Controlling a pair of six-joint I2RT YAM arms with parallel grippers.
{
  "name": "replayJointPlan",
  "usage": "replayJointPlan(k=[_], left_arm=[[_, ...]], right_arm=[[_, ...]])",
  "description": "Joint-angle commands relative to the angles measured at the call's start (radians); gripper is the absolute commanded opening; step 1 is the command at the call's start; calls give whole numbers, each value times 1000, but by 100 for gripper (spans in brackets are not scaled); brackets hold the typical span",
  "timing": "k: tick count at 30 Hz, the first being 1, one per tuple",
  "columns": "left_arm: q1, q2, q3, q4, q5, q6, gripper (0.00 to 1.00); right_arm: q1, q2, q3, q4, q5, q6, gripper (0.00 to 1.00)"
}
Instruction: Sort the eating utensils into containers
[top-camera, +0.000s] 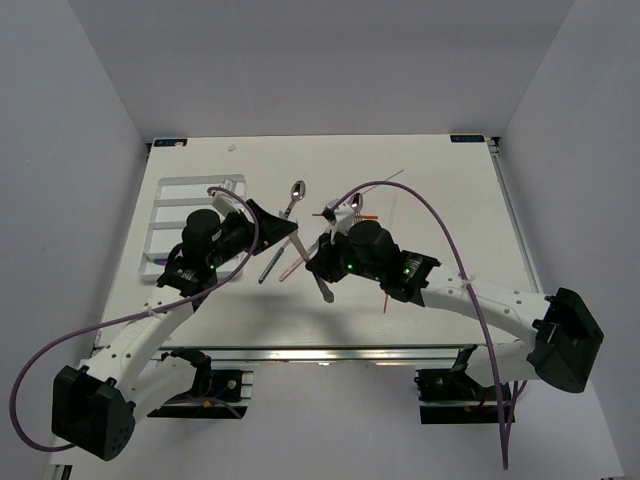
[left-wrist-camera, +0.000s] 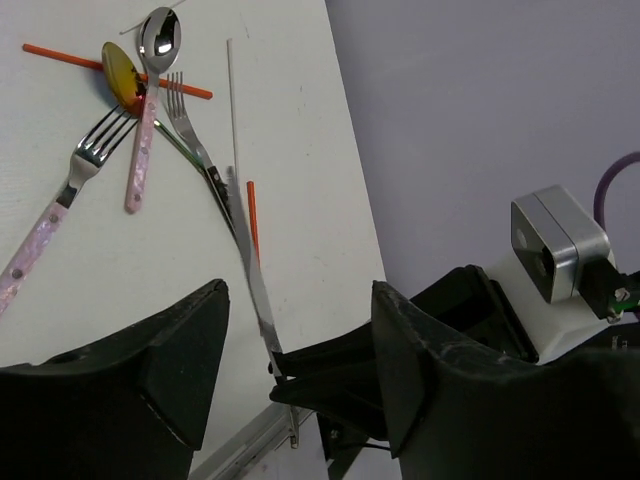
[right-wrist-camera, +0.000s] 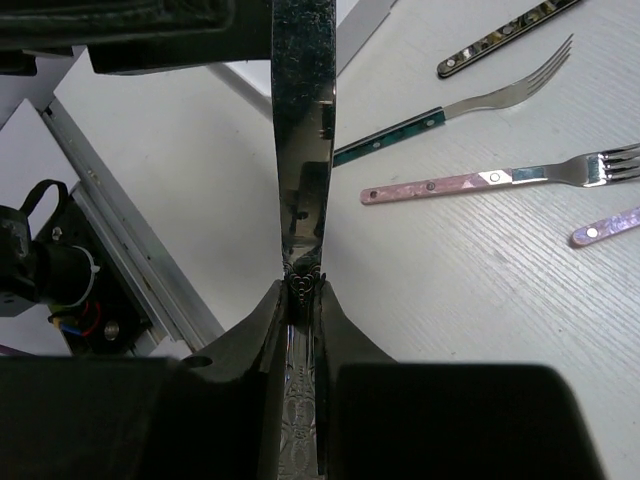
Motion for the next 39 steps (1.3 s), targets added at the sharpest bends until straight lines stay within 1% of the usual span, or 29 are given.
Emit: replayJointPlan(k=[1, 3, 7, 8, 9, 10, 11, 12, 13, 14, 15, 16, 17, 18, 19, 20, 21, 22, 23, 24, 25, 26, 31, 34, 37, 39], left_arm=[[-6, 16, -14, 72, 38, -33, 67], [-6, 30, -20, 87, 44, -43, 55], [-6, 62, -7, 43, 30, -23, 39], [-6, 68, -5, 36, 27, -20, 33], [-6, 79, -4, 32, 27, -15, 17], [-6, 85, 3, 23, 24, -4, 10], [-6, 88, 9, 1, 9, 3, 7], [-6, 99, 13, -11, -3, 14, 0], [-6, 103, 18, -17, -16, 31, 0], [-6, 105, 32, -75, -33, 40, 0], [-6, 104, 41, -101, -98, 42, 0], [-5, 88, 50, -138, -159, 33, 0], [-2, 74, 68, -173, -228, 20, 0], [6, 64, 85, -279, -399, 7, 0], [45, 51, 102, -339, -472, -24, 0], [84, 48, 127, -446, -528, -41, 0], [137, 42, 124, -474, -571, -58, 0], [267, 19, 95, -499, -567, -88, 0], [333, 8, 95, -499, -554, -101, 0], [393, -1, 61, -501, -544, -112, 0], [499, -7, 46, -494, -528, -124, 0], [529, -10, 38, -482, -530, -130, 0], [674, -2, -2, -439, -511, -191, 0], [725, 50, 3, -415, -493, -193, 0], [739, 70, -11, -364, -493, -208, 0], [741, 74, -17, -353, -522, -214, 0]], right_arm=[[9, 34, 84, 74, -43, -38, 0], [17, 65, 124, 52, -34, -51, 0], [22, 89, 153, 57, -19, -54, 0], [22, 96, 161, 52, -19, -58, 0], [22, 102, 170, 49, -20, -59, 0], [23, 103, 171, 51, -19, -61, 0], [23, 103, 174, 51, -17, -62, 0], [23, 97, 171, 51, -19, -64, 0], [23, 94, 167, 55, -13, -65, 0], [23, 88, 164, 58, 15, -67, 0], [23, 83, 159, 60, 21, -68, 0], [22, 79, 156, 49, 38, -64, 17], [22, 73, 150, 42, 103, -56, 50], [20, 53, 142, 31, 140, -42, 69], [6, 41, 127, 5, 201, -32, 89], [-3, 13, 119, -14, 232, -22, 89], [-17, -1, 115, -34, 260, -10, 89], [-37, -24, 116, -111, 345, 13, 89], [-40, -24, 124, -158, 410, 33, 89], [-43, -38, 133, -204, 473, 54, 89], [-44, -44, 141, -245, 546, 79, 89], [-46, -64, 142, -288, 561, 82, 89], [-47, -121, 87, -276, 523, 74, 89], [-47, -133, 72, -281, 513, 62, 89], [-49, -136, 67, -281, 501, 41, 89], [-47, -136, 69, -279, 497, 28, 89]])
